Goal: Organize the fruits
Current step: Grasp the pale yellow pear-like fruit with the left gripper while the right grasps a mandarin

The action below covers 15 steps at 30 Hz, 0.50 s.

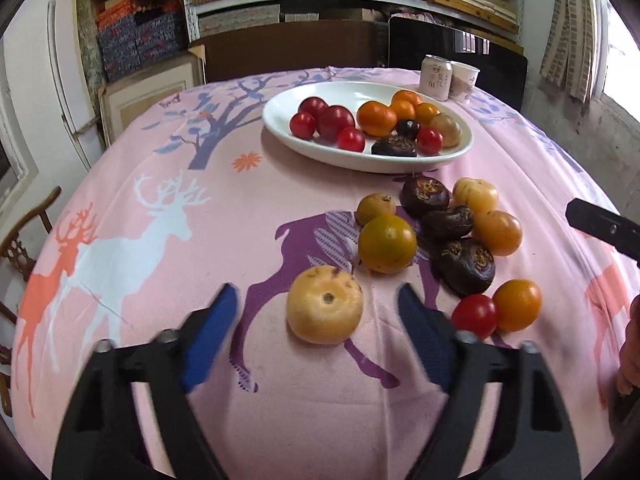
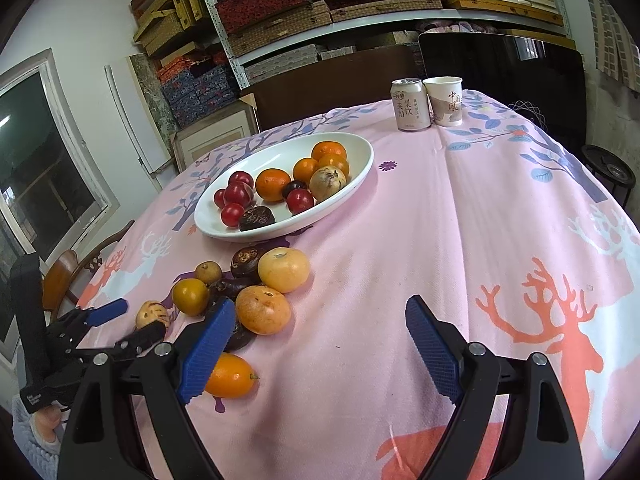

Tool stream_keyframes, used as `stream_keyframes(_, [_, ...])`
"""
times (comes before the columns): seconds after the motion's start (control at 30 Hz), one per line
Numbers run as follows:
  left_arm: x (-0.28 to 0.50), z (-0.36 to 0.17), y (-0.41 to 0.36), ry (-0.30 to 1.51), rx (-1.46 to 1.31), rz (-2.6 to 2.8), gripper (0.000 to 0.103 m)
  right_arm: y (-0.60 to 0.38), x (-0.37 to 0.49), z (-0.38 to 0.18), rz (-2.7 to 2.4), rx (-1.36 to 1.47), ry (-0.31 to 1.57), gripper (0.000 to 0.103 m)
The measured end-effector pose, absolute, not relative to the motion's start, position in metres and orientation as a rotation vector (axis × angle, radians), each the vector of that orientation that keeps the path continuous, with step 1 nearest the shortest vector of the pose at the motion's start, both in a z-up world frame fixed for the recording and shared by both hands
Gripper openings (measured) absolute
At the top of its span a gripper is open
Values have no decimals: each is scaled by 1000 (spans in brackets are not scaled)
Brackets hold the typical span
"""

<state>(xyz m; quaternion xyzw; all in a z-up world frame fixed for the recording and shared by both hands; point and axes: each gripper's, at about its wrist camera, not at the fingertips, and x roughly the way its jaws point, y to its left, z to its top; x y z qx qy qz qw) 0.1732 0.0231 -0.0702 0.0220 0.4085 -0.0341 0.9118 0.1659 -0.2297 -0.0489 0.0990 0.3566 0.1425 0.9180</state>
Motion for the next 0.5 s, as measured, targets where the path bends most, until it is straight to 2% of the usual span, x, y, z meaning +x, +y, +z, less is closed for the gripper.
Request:
stream_keyframes(0.07, [177,-74,30,870,-2,-87,53,-229,165,-49,295,199,734,88])
stream_keyframes(0.2, [180,-78,38,890,-61,-112,51,-228,165,-49,299,196,734,88])
stream_keyframes(0.33, [179,-79,30,886,-34,-133,39,-225,164,-49,309,181,738,88])
stream_keyframes(0.5, [178,-78,33,885,-47,-129,39,-214,159,-50,361,141,750,88])
